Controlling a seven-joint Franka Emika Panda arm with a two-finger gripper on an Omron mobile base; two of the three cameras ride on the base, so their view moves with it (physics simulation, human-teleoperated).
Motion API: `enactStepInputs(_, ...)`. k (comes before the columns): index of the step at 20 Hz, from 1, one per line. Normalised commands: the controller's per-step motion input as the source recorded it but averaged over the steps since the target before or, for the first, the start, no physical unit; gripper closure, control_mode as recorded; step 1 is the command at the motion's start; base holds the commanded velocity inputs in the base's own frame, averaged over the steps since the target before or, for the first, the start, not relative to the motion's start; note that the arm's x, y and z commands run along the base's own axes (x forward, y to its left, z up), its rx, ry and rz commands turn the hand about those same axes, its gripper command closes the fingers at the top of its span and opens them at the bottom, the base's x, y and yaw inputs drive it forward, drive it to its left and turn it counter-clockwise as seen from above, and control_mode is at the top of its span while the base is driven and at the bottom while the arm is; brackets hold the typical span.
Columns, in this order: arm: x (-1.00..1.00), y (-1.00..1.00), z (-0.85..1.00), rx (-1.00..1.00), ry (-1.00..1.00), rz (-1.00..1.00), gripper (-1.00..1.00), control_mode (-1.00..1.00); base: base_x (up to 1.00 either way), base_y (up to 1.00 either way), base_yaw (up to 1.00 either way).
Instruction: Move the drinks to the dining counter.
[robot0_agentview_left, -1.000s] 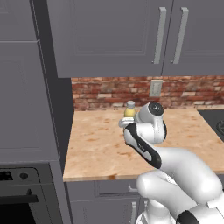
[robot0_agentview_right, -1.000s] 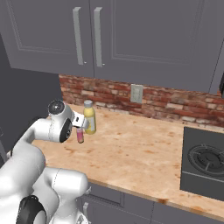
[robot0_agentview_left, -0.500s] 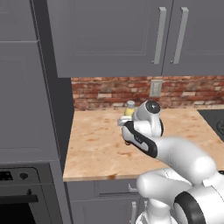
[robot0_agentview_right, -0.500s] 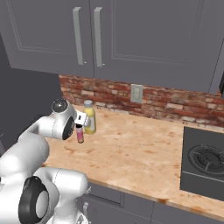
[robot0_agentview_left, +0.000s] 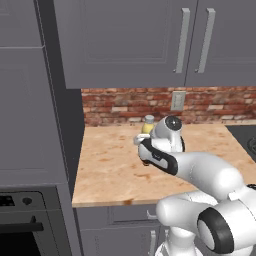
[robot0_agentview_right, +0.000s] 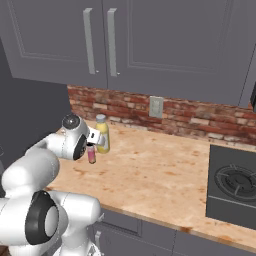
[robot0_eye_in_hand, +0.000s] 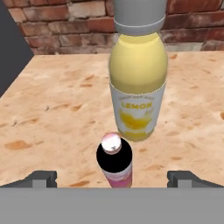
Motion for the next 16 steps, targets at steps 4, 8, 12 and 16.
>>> enactStepInputs(4, 0.08, 0.0, -0.12, 0.0, 0.0, 0.01, -1.0, -1.0, 0.0, 0.0, 0.0)
enactStepInputs(8, 0.11, 0.0, -0.16, 0.0, 0.0, 0.01, -1.0, -1.0, 0.0, 0.0, 0.0)
enactStepInputs(12, 0.13, 0.0, -0.25, 0.0, 0.0, 0.02, -1.0, -1.0, 0.0, 0.0, 0.0)
enactStepInputs(16, 0.1, 0.0, -0.26, 0.0, 0.0, 0.02, -1.0, -1.0, 0.0, 0.0, 0.0)
